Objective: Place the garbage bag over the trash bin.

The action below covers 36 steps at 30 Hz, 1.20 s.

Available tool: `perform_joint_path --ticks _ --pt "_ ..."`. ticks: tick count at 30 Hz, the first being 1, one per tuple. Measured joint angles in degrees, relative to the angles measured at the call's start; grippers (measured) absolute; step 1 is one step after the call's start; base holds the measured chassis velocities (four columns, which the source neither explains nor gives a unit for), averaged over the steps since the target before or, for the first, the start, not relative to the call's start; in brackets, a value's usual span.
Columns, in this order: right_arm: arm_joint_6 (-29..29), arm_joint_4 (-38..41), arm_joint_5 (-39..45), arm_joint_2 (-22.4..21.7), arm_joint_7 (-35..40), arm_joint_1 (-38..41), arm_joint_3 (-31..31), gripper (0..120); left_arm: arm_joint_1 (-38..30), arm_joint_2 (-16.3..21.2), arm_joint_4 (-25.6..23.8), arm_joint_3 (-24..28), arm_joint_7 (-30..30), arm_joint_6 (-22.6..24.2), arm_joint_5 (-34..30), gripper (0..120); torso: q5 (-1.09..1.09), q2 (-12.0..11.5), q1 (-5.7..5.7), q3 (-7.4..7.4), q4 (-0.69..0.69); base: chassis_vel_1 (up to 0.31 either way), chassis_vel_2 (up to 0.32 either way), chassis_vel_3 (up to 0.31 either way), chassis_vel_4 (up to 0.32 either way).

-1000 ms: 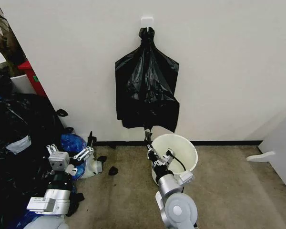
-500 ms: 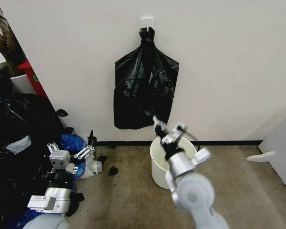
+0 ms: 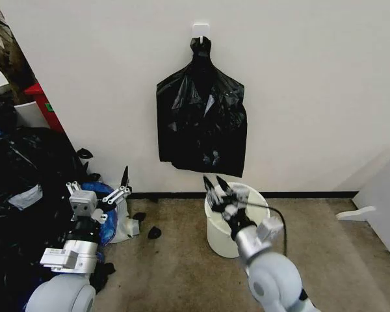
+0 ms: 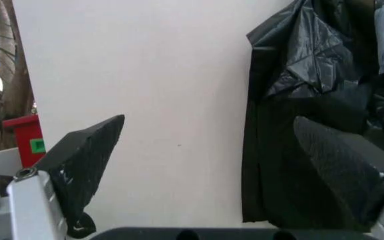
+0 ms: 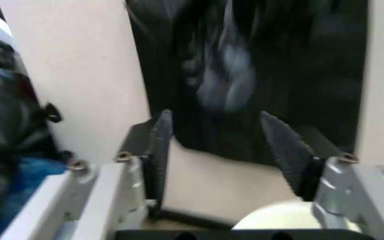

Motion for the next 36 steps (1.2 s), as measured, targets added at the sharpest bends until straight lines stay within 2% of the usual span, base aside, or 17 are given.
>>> perform_joint_path --ticks 2,5,9,10,14,25,36 --pt "0.66 1.33 -1.98 -0.33 -0.16 0.2 -0.1 56 -0.11 -0.02 0.21 -0.02 -0.02 0.05 -0.02 100 0.0 0.0 0.0 0.0 0.0 0.0 0.0 0.0 0.0" --pt "1.28 4.34 -2.01 -1.91 -0.69 4.06 -0.43 70 -0.25 -0.01 0.57 -0.05 -0.06 0.17 0.01 100 -0.01 0.0 0.0 0.0 0.03 0.0 0.0 0.0 0.0" --pt "-1.23 3.9 4.71 -3.92 0.06 12.91 -2.27 86 -0.62 0.14 1.19 0.07 -0.3 1.09 0.64 100 0.0 0.0 0.0 0.0 0.03 0.0 0.0 0.0 0.0" --pt "-1.23 3.9 4.71 -3.92 0.06 12.91 -2.27 86 -0.62 0.14 1.19 0.07 -0.3 1.09 0.64 100 0.0 0.0 0.0 0.0 0.03 0.0 0.0 0.0 0.0" --pt "-4.64 1.01 8.87 -4.86 1.69 20.79 -6.55 99 -0.99 0.31 1.75 0.22 -0.63 2.07 1.43 100 -0.01 0.0 0.0 0.0 0.02 0.0 0.0 0.0 0.0" --pt "-9.19 -7.96 15.3 -6.15 5.98 37.21 -11.99 100 -0.71 -0.51 1.16 0.12 -0.83 3.18 1.45 100 -0.01 0.0 0.0 0.01 0.03 0.0 0.0 0.0 0.0" --pt "-15.3 -12.59 15.77 -7.18 10.76 43.24 -12.93 98 0.04 -1.58 0.54 0.13 -0.83 3.1 1.4 100 0.0 0.0 0.0 0.01 0.02 0.0 0.0 0.0 0.0"
